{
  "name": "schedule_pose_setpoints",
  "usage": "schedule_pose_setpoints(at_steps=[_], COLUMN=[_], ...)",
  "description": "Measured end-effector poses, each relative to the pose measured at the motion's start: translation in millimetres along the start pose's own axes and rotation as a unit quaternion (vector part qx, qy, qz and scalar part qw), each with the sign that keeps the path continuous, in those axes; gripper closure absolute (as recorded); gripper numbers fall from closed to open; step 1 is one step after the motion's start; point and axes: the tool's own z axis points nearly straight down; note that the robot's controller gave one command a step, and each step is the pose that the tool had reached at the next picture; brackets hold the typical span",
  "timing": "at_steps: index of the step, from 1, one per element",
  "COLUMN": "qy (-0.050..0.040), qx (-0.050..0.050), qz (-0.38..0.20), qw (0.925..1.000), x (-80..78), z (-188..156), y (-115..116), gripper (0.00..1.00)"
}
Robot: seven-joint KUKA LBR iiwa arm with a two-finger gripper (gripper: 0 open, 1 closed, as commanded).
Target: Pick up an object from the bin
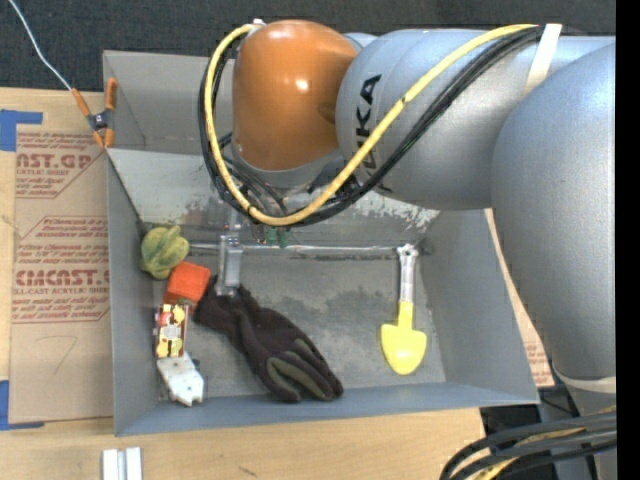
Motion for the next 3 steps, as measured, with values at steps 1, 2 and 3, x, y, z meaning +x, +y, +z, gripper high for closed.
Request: schedule_pose_setpoints(at_steps=[1,2,3], qy=[-0.0035,-0.0022,-0.0014], qx=[0.0,-0.001,-0.001], qz=[0.001,0.021,0.06], qw=[1.0,0.9998,0.9982], x=[-1.4,47.1,66.6], z=[-5,123,70], y=[-2,-53,-70], gripper=[0.0,0.0,0.0])
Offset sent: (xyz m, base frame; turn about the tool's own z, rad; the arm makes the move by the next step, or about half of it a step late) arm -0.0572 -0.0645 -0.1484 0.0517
